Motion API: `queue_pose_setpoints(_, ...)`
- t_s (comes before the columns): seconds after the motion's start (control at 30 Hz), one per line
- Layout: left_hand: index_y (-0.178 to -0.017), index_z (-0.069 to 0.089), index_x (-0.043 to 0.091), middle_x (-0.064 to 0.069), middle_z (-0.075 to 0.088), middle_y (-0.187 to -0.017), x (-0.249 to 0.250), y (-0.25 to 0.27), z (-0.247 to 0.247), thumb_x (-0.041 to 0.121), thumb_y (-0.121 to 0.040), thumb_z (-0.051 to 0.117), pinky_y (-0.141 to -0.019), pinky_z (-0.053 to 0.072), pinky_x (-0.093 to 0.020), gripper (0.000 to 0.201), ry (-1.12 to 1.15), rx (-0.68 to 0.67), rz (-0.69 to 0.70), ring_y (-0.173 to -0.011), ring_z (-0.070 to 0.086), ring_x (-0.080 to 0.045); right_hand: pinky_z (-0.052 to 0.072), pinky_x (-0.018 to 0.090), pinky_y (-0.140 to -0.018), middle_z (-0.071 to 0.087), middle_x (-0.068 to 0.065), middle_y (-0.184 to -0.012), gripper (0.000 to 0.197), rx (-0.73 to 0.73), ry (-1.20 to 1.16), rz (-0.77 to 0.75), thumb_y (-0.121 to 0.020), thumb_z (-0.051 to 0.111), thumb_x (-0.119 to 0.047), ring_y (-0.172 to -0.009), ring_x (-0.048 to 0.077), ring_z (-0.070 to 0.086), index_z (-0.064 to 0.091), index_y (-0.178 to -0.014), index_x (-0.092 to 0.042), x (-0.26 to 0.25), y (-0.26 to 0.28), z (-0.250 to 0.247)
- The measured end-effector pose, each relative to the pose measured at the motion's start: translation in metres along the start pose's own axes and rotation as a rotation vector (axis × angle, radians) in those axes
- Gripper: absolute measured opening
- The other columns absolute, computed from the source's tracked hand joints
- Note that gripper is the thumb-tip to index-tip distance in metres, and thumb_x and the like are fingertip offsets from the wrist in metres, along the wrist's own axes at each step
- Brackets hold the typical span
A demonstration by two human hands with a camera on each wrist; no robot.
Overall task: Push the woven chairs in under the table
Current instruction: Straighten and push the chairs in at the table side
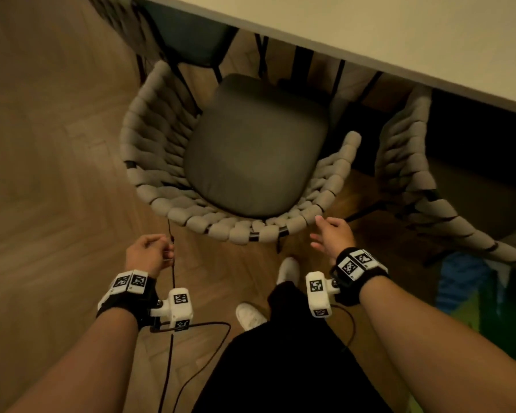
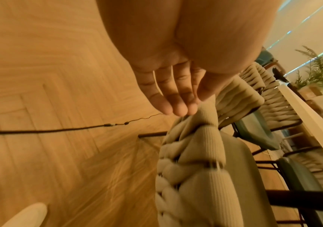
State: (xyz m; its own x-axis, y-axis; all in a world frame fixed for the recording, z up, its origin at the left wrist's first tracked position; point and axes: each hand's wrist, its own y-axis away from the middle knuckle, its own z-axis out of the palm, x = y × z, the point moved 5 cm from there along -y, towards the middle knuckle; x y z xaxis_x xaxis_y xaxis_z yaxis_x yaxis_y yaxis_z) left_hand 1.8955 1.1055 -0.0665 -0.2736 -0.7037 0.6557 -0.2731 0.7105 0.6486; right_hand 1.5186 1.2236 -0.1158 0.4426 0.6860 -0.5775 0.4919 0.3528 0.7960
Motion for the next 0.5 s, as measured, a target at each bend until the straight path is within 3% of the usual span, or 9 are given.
queue_pose_setpoints(0.2,-0.11,0.06,0.005,-0.011,0.062,-0.081,0.059,-0.072,-0.036,0.007,-0.095,0.054,-0.062,0.052,-0.033,0.016,-0.09,0.067,0.058,-0.066,0.058,-0.02,0.055,0.045,-0.089,0.056,0.013,-0.133,0.061,0.116,-0.038,0.145,-0.089,0.063,-0.038,-0.113,0.034,0.06,0.042,-0.14,-0.014,-0.014,-0.023,0.039)
queue_pose_setpoints(0.27,-0.108,0.06,0.01,-0.012,0.064,-0.093,0.085,-0.101,-0.038,0.01,-0.094,0.056,-0.07,0.055,-0.038,0.015,-0.124,0.085,0.08,-0.075,0.061,-0.022,0.047,0.044,-0.1,0.051,0.015,-0.142,0.069,0.21,0.025,0.171,-0.088,0.063,-0.039,-0.123,0.036,0.053,0.038,-0.145,-0.009,-0.017,-0.033,0.046)
queue_pose_setpoints(0.37,-0.111,0.058,0.023,-0.009,0.065,-0.114,0.116,-0.15,-0.047,0.025,-0.083,0.067,-0.09,0.055,-0.05,0.03,-0.218,0.137,0.081,-0.096,0.064,-0.029,0.044,0.047,-0.103,0.048,0.016,-0.144,0.073,0.298,0.0,0.213,-0.087,0.065,-0.039,-0.126,0.038,0.05,0.035,-0.146,-0.007,-0.017,-0.039,0.053)
queue_pose_setpoints(0.5,-0.132,0.052,0.024,-0.006,0.06,-0.13,0.151,-0.198,-0.04,0.034,-0.081,0.069,-0.1,0.049,-0.05,0.054,-0.359,0.102,0.029,-0.111,0.061,-0.033,0.043,0.049,-0.104,0.05,0.018,-0.142,0.073,0.393,0.036,0.214,-0.085,0.067,-0.041,-0.125,0.038,0.051,0.039,-0.142,-0.005,-0.017,-0.039,0.054)
